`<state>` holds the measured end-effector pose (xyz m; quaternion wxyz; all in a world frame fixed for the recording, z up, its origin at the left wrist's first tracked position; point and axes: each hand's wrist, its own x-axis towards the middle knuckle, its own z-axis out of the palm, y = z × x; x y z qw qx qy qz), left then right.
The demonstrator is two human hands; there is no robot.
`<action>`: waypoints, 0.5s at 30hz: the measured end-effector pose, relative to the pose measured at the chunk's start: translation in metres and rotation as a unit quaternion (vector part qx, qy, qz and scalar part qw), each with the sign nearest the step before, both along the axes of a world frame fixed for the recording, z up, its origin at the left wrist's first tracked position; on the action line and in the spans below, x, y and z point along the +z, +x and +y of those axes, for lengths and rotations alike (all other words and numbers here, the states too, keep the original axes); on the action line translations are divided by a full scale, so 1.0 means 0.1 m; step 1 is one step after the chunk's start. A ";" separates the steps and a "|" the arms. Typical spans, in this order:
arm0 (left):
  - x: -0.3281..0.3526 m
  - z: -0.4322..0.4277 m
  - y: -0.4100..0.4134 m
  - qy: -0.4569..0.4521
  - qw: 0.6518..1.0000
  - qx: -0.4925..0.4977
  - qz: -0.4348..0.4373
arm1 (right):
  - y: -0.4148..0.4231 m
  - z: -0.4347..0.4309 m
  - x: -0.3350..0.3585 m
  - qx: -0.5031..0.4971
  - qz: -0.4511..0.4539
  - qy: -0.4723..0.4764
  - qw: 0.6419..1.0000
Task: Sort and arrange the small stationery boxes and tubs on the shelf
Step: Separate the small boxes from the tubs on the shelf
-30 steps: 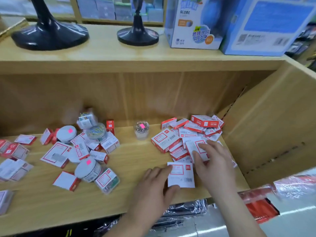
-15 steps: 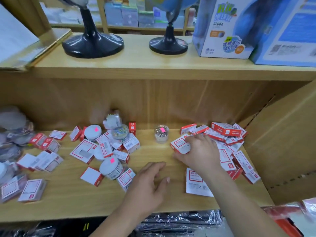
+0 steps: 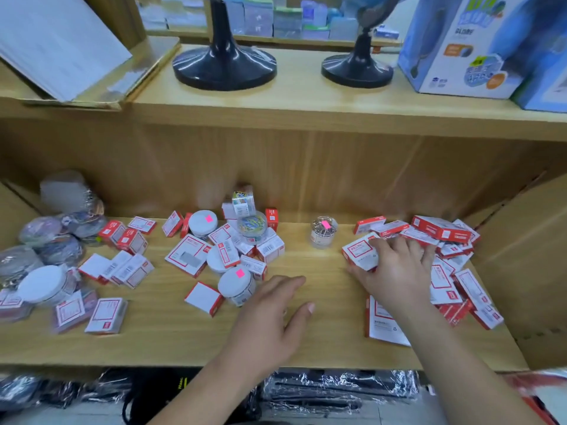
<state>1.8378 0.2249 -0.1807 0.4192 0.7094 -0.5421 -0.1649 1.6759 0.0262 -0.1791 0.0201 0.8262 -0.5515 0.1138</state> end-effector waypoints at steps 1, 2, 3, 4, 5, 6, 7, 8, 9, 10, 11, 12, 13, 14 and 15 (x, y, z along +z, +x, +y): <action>0.01 0.05 0.02 -0.006 1.000 -0.006 -0.001 | 0.04 0.05 0.02 0.018 -0.022 -0.012 1.000; 0.03 0.10 0.04 -0.016 1.000 -0.007 -0.002 | 0.10 0.12 0.04 0.041 -0.065 -0.015 0.997; 0.03 0.15 0.08 -0.030 1.000 -0.001 -0.006 | 0.19 0.22 0.08 0.072 -0.123 0.007 0.990; 0.03 0.22 0.14 -0.046 0.999 0.012 -0.018 | 0.31 0.36 0.13 0.105 -0.183 0.057 0.976; 0.04 0.28 0.21 -0.060 0.997 0.034 -0.035 | 0.43 0.52 0.17 0.140 -0.231 0.120 0.955; 0.04 0.34 0.31 -0.069 0.994 0.062 -0.057 | 0.56 0.70 0.18 0.169 -0.263 0.182 0.932; 0.04 0.38 0.42 -0.073 0.989 0.094 -0.084 | 0.67 0.86 0.15 0.192 -0.288 0.238 0.907; 0.03 0.42 0.54 -0.068 0.983 0.125 -0.117 | 0.76 1.01 0.11 0.205 -0.303 0.285 0.886; 0.02 0.44 0.65 -0.047 0.976 0.147 -0.152 | 0.82 1.12 0.05 0.210 -0.316 0.329 0.865; 0.00 0.45 0.75 -0.010 0.971 0.155 -0.181 | 0.85 1.20 -0.03 0.203 -0.311 0.352 0.859; -0.03 0.45 0.82 0.029 0.968 0.150 -0.197 | 0.86 1.24 -0.12 0.197 -0.307 0.357 0.860; -0.07 0.44 0.86 0.058 0.968 0.142 -0.201 | 0.86 1.27 -0.20 0.194 -0.292 0.349 0.869; -0.10 0.44 0.88 0.076 0.968 0.133 -0.197 | 0.85 1.28 -0.25 0.190 -0.281 0.337 0.878; -0.12 0.43 0.88 0.085 0.969 0.128 -0.192 | 0.84 1.29 -0.26 0.182 -0.275 0.323 0.887; -0.13 0.41 0.87 0.089 0.970 0.126 -0.190 | 0.85 1.29 -0.27 0.173 -0.270 0.310 0.895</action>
